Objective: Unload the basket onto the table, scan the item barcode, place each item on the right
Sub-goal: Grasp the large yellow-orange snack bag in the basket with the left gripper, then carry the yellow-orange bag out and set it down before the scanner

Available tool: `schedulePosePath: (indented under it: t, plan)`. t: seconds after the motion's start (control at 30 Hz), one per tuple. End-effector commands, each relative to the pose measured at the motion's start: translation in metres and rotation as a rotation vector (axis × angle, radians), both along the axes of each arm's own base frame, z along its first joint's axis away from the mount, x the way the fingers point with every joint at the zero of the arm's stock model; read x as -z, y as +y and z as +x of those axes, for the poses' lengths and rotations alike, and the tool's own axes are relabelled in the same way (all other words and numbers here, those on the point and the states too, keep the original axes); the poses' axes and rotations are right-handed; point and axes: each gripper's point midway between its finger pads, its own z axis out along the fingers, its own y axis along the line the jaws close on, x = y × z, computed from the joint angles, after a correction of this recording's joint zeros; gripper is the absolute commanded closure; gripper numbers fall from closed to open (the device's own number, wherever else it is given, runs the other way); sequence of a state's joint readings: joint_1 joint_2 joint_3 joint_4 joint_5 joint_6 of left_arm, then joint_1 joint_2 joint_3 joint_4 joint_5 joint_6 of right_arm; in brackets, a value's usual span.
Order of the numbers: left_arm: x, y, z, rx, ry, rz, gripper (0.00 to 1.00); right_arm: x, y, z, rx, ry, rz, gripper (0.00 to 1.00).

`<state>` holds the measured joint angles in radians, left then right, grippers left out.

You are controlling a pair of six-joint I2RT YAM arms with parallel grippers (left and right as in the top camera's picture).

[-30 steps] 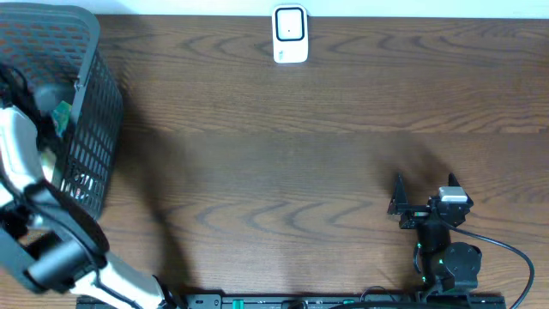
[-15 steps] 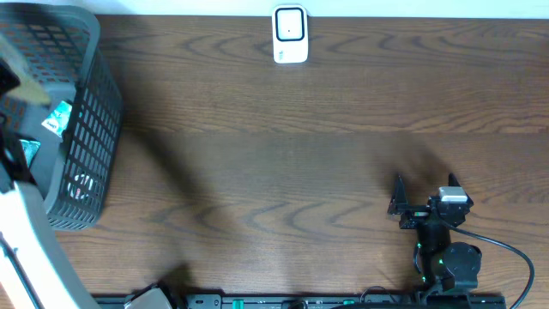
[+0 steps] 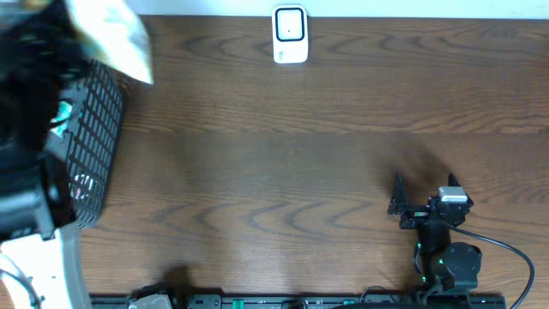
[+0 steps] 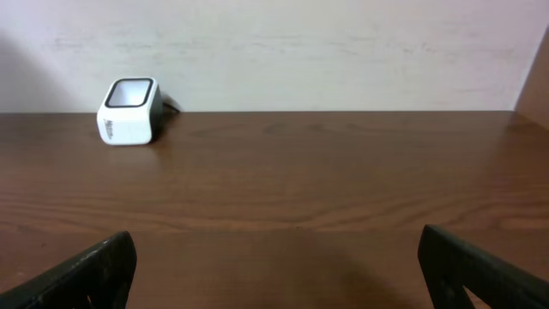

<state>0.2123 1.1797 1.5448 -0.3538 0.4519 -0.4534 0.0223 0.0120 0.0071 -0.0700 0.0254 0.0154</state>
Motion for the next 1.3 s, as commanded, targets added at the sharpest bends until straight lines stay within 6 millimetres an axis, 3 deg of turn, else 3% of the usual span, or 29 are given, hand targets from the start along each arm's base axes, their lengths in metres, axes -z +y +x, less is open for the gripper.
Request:
schedulePosePath:
  t: [0.0, 0.1, 0.23, 0.3, 0.5, 0.63, 0.67, 0.7, 0.77, 0.8, 0.83, 1.03, 1.2, 1.27]
  plan:
    - [0.032, -0.055, 0.019, 0.174, 0.121, -0.058, 0.92, 0.0, 0.001, 0.0, -0.004, -0.001, 0.013, 0.01]
    - [0.078, -0.096, 0.037, 0.256, 0.271, -0.06, 0.93, 0.0, 0.001, 0.0, -0.004, -0.001, 0.013, 0.01]
    - [0.14, -0.128, 0.055, 0.251, 0.456, -0.014, 0.93, 0.0, 0.001, 0.0, -0.004, -0.001, 0.013, 0.01]
    - [0.2, -0.153, 0.067, 0.214, 0.604, 0.07, 0.93, 0.0, 0.001, 0.0, -0.004, -0.001, 0.013, 0.01]
    - [0.269, -0.184, 0.079, 0.191, 0.736, 0.185, 0.93, 0.0, 0.001, 0.0, -0.004, -0.001, 0.013, 0.01]
    - [0.299, -0.197, 0.084, 0.194, 0.782, 0.221, 0.92, 0.0, 0.001, 0.0, -0.004, -0.001, 0.013, 0.01]
    - [0.304, -0.2, 0.085, 0.198, 0.788, 0.225, 0.88, 0.0, 0.001, 0.0, -0.004, -0.001, 0.013, 0.01]
    - [0.309, -0.201, 0.085, 0.2, 0.798, 0.229, 0.78, 0.0, 0.001, 0.0, -0.004, -0.001, 0.013, 0.01]
    - [0.315, -0.204, 0.085, 0.205, 0.807, 0.234, 0.42, 0.0, 0.001, 0.0, -0.004, -0.001, 0.013, 0.01]
    - [0.315, -0.204, 0.085, 0.205, 0.807, 0.234, 0.31, 0.0, 0.001, 0.0, -0.004, -0.001, 0.013, 0.01]
    - [0.315, -0.204, 0.085, 0.206, 0.806, 0.234, 0.27, 0.0, 0.001, 0.0, -0.004, -0.001, 0.013, 0.01]
    - [0.284, -0.2, 0.089, 0.198, 0.725, 0.205, 0.24, 0.0, 0.001, 0.0, -0.004, -0.001, 0.013, 0.01]
    - [0.224, -0.17, 0.09, 0.177, 0.571, 0.224, 0.24, 0.0, 0.001, 0.0, -0.004, -0.001, 0.013, 0.01]
    - [0.207, -0.156, 0.087, 0.151, 0.54, 0.21, 0.49, 0.0, 0.001, 0.0, -0.004, -0.001, 0.013, 0.01]
